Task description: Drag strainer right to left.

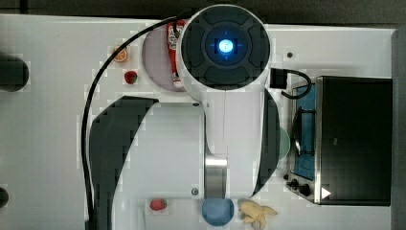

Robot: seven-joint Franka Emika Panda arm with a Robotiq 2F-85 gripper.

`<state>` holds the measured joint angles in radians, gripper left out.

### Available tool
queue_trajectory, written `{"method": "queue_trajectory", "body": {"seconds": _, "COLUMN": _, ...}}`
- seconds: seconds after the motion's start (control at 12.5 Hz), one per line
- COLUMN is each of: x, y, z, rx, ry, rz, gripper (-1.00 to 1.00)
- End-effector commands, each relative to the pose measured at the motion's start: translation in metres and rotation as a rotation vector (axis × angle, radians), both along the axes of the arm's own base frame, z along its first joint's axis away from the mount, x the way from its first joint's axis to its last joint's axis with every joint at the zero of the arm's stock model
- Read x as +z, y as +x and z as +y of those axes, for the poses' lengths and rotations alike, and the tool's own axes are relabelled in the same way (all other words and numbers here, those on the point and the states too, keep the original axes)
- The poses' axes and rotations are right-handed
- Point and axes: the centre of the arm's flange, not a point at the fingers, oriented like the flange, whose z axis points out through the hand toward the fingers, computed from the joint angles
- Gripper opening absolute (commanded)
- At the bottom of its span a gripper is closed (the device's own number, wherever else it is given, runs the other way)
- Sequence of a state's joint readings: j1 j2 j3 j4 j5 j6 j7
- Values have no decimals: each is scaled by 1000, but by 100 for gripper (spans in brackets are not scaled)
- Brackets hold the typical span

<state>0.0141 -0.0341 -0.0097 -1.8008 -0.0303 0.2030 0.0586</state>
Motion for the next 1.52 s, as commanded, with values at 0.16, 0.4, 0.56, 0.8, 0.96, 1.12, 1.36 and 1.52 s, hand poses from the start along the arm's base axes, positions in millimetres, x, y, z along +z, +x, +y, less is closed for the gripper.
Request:
{"method": "queue_trajectory", "body": {"seconds": 0.16, "x": 85, "y": -194, "z": -37, "rx": -129, "ry": 11, "rz": 8, "gripper": 82}}
{"method": "queue_trajectory", "body": {"seconds": 0.4, "x": 59, "y": -187, "z": -34, "rx": -137, "ry": 8, "rz": 46, "gripper": 100}}
{"method": "queue_trajectory", "body": {"seconds": 0.56, "x": 19, "y": -175, "z": -32, "rx": -152, "ry": 4, "rz": 85, "gripper": 100}}
{"method": "queue_trajectory", "body": {"seconds": 0.8, "x": -58, "y": -158, "z": -29, "rx": -263, "ry": -10, "rz": 138, "gripper": 100}}
{"method": "queue_trajectory", "body": {"seconds": 0.96, "x": -112, "y": -147, "z": -22, "rx": -366, "ry": -24, "rz": 140, "gripper": 100}}
{"method": "queue_trajectory", "body": {"seconds": 1.12, "x": -165, "y": -136, "z": -14, "rx": -437, "ry": -31, "rz": 114, "gripper": 100}}
{"method": "queue_trajectory", "body": {"seconds": 1.36, "x": -224, "y": -110, "z": -3, "rx": -522, "ry": -28, "rz": 66, "gripper": 100}}
{"method": "queue_trajectory", "body": {"seconds": 1.52, "x": -263, "y": -95, "z": 1, "rx": -527, "ry": -26, "rz": 72, "gripper": 100}}
